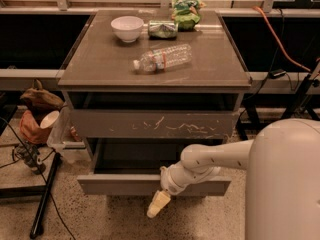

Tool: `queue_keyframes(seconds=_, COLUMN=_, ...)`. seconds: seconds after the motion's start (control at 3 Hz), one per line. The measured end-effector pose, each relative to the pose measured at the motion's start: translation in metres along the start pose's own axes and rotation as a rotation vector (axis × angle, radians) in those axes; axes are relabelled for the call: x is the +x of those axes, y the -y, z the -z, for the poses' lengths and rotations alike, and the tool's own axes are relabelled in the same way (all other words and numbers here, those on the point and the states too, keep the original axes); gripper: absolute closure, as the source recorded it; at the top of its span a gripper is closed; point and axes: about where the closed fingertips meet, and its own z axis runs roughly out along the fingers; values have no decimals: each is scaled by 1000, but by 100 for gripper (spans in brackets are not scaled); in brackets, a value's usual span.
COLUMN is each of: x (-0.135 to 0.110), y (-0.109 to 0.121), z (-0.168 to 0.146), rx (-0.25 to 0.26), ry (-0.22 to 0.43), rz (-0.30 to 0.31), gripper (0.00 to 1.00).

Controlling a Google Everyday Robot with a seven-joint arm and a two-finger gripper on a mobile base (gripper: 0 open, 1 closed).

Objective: Open middle drawer

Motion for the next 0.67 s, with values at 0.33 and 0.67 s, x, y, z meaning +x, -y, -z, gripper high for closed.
queue_keyframes(seconds=0.33, x=6, y=-23, z=1, rx=-27, ry=-5, rz=-12, gripper=0)
queue_keyframes(seconds=0.67, x=18, y=-45, z=1, rx=-50, ry=-3, rz=-46, gripper=0)
